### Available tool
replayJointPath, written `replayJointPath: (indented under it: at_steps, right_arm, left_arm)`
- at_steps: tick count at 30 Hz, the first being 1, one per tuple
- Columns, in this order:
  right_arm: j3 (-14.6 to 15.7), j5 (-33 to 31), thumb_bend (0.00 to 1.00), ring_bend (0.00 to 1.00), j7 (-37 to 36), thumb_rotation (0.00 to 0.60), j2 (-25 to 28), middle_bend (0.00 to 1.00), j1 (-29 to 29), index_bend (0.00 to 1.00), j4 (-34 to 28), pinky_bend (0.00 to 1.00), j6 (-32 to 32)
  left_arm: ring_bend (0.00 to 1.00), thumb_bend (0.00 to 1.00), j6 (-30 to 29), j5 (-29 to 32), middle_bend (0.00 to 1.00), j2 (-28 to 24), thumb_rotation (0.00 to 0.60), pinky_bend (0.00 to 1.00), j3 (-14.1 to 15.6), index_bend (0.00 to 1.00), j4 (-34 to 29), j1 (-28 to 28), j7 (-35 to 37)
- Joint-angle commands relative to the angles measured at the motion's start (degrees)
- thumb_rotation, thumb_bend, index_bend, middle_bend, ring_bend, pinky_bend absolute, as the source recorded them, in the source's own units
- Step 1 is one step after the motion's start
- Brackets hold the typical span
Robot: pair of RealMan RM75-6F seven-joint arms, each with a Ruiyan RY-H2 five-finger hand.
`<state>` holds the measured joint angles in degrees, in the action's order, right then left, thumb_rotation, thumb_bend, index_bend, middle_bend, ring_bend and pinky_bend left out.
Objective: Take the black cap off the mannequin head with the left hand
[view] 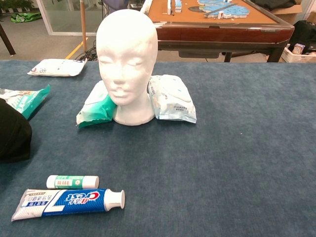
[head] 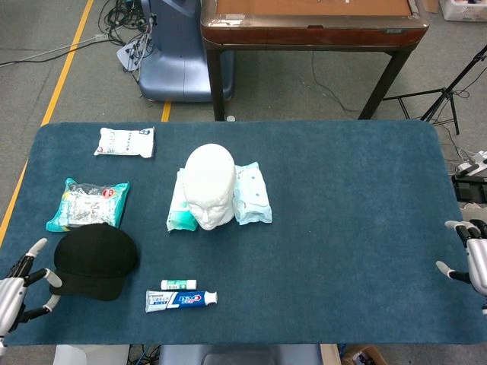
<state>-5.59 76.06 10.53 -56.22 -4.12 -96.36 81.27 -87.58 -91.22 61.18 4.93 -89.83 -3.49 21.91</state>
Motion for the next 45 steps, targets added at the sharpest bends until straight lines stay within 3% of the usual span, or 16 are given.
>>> replayJointPath:
  at_steps: [1, 16, 23, 28, 30, 37, 45]
  right_arm:
    - [0.0, 0.0, 0.00, 0.19, -0.1, 0.600, 0.0, 0.32, 0.0, 0.29, 0.0, 0.38, 0.1]
    - [0.1, 0.2, 0.00, 0.19, -0.3, 0.600, 0.1, 0.32, 0.0, 0.29, 0.1, 0.38, 0.1]
    - [0.1, 0.1, 0.00, 0.19, -0.2, 0.600, 0.0, 0.32, 0.0, 0.29, 0.0, 0.38, 0.0]
    - [0.1, 0.1, 0.00, 0.19, -0.3, 0.600, 0.1, 0.32, 0.0, 0.29, 0.1, 0.38, 0.0]
    - [0.1, 0.1, 0.00, 0.19, -0.4, 0.600, 0.1, 0.32, 0.0, 0.29, 0.1, 0.38, 0.0]
    - [0.1, 0.1, 0.00, 0.19, -0.3, 0.600, 0.1, 0.32, -0.1, 0.29, 0.1, 0.38, -0.1]
    - [0.2, 0.1, 0.00, 0.19, -0.2, 0.600, 0.1, 0.32, -0.1, 0.29, 0.1, 0.38, -0.2]
  left_arm:
    - [0.00, 0.35, 2.9, 0.0, 0.00, -2.9, 0.600, 0.08, 1.4, 0.60, -2.6, -0.5, -3.2]
    - [0.00, 0.35, 8.6, 3.7, 0.00, -11.8, 0.600, 0.07, 3.1, 0.54, -10.4, -0.3, -11.2]
    - [0.00, 0.35, 9.7, 4.5, 0.00, -13.1, 0.600, 0.06, 3.0, 0.33, -11.0, -0.1, -11.7]
    - [0.00, 0.33, 9.7, 5.8, 0.00, -12.7, 0.600, 0.06, 2.3, 0.05, -10.8, 0.2, -13.1]
    - [0.00, 0.29, 9.3, 6.6, 0.00, -12.4, 0.600, 0.06, 1.8, 0.00, -10.7, 0.5, -14.0]
    - [0.00, 0.14, 6.9, 9.5, 0.00, -10.7, 0.600, 0.06, 0.0, 0.00, -10.0, 1.8, -18.5]
    - [0.00, 0.11, 7.0, 12.4, 0.00, -10.7, 0.600, 0.06, -0.9, 0.00, -10.3, 2.4, -22.4]
